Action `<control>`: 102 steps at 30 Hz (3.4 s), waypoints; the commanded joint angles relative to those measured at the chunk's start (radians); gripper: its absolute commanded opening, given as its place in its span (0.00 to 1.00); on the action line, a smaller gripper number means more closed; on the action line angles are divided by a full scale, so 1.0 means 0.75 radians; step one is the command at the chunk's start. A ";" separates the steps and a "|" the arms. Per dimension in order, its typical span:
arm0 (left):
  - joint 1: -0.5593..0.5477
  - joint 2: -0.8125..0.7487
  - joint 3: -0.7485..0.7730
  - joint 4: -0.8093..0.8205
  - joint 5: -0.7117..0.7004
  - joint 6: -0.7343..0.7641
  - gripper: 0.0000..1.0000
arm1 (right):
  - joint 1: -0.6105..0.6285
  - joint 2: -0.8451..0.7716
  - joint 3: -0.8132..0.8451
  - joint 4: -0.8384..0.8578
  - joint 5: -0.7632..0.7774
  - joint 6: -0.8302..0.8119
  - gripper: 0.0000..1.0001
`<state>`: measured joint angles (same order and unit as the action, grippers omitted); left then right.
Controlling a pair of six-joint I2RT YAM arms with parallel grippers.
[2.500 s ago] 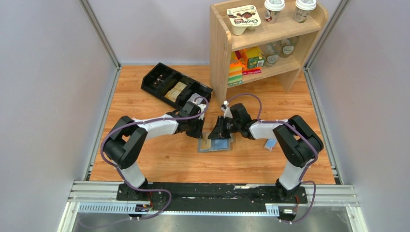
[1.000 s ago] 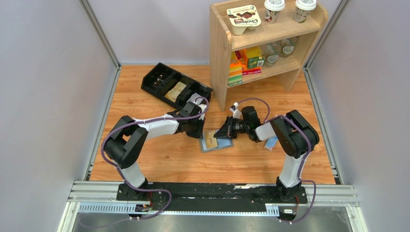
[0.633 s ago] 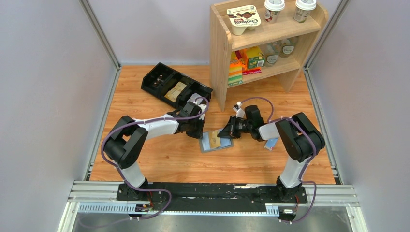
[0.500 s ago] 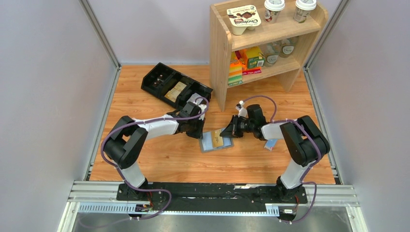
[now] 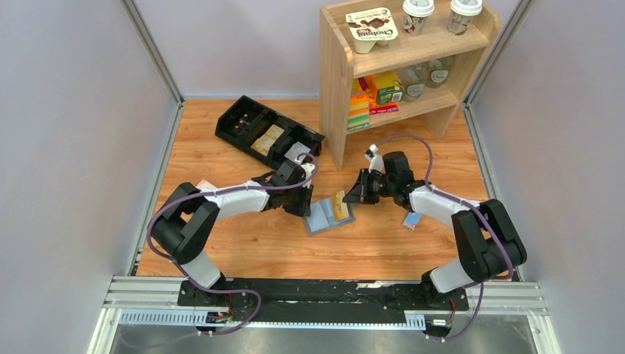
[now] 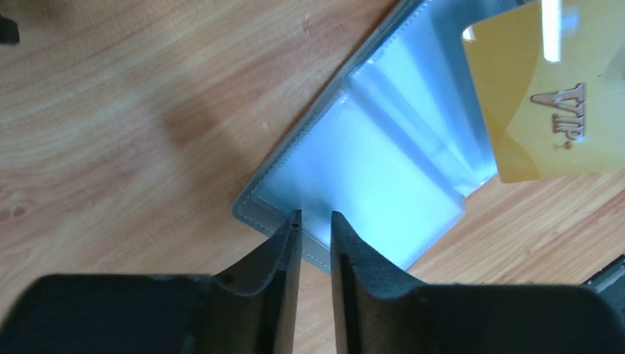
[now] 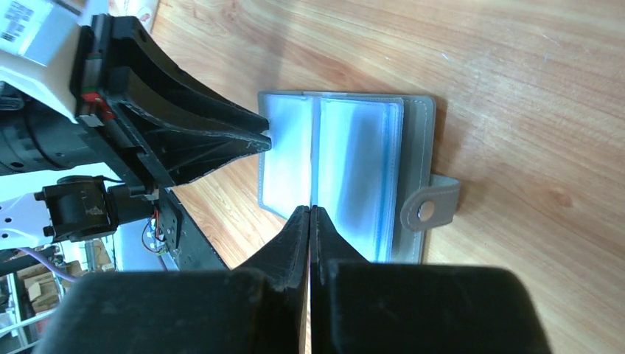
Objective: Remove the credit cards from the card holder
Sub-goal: Place the credit card in the storage box.
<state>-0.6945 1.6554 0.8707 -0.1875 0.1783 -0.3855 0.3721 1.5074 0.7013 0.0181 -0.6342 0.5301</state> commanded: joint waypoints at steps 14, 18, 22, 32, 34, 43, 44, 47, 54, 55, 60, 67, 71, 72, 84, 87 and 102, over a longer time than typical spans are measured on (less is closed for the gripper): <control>0.165 -0.534 -0.024 0.184 0.436 0.268 0.64 | -0.001 -0.359 0.153 -0.120 -0.222 -0.167 0.00; 0.253 -0.587 -0.034 0.303 0.761 0.289 0.69 | -0.001 -0.427 0.188 -0.108 -0.314 -0.177 0.00; 0.267 -0.557 -0.028 0.460 0.995 0.171 0.69 | 0.005 -0.468 0.214 -0.084 -0.365 -0.163 0.00; 0.267 -0.430 -0.185 1.209 1.061 -0.420 0.63 | 0.021 -0.498 0.212 0.094 -0.384 -0.036 0.00; 0.267 -0.403 -0.200 1.260 1.053 -0.482 0.60 | 0.029 -0.500 0.208 0.135 -0.382 -0.014 0.00; 0.261 -0.295 -0.251 1.632 1.014 -0.766 0.18 | 0.058 -0.466 0.204 0.213 -0.357 0.030 0.00; 0.261 -0.291 -0.253 1.641 1.006 -0.774 0.11 | 0.060 -0.464 0.204 0.215 -0.353 0.030 0.00; 0.265 -0.293 -0.269 1.643 0.973 -0.783 0.00 | 0.060 -0.464 0.204 0.191 -0.304 0.019 0.06; 0.384 -0.409 -0.341 1.340 0.728 -0.689 0.00 | 0.052 -0.525 0.210 -0.018 -0.046 -0.115 0.68; 0.420 -0.430 -0.337 1.255 0.634 -0.668 0.00 | 0.054 -0.537 0.214 -0.071 -0.018 -0.134 0.74; 0.560 -0.493 -0.304 0.885 0.378 -0.572 0.00 | 0.054 -0.576 0.192 -0.132 0.099 -0.185 0.94; 0.803 -0.324 -0.061 0.584 0.165 -0.572 0.00 | 0.056 -0.592 0.200 -0.220 0.142 -0.253 1.00; 0.869 -0.158 0.062 0.561 0.110 -0.623 0.00 | 0.058 -0.592 0.210 -0.255 0.154 -0.277 1.00; 0.877 -0.093 0.093 0.551 0.104 -0.625 0.00 | 0.058 -0.592 0.208 -0.261 0.158 -0.283 1.00; 0.879 0.261 0.344 0.453 0.114 -0.711 0.00 | 0.070 -0.566 0.186 -0.280 0.156 -0.298 1.00; 0.879 0.306 0.348 0.455 0.122 -0.728 0.02 | 0.097 -0.525 0.188 -0.274 0.177 -0.316 1.00; 0.879 0.270 0.416 0.212 0.147 -0.572 0.43 | 0.489 -0.222 0.335 -0.386 0.675 -0.420 1.00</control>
<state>-0.0330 1.9217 1.1618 0.0776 0.2951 -0.8833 0.6670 1.2938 0.8608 -0.2462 -0.3065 0.2520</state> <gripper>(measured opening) 0.407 0.998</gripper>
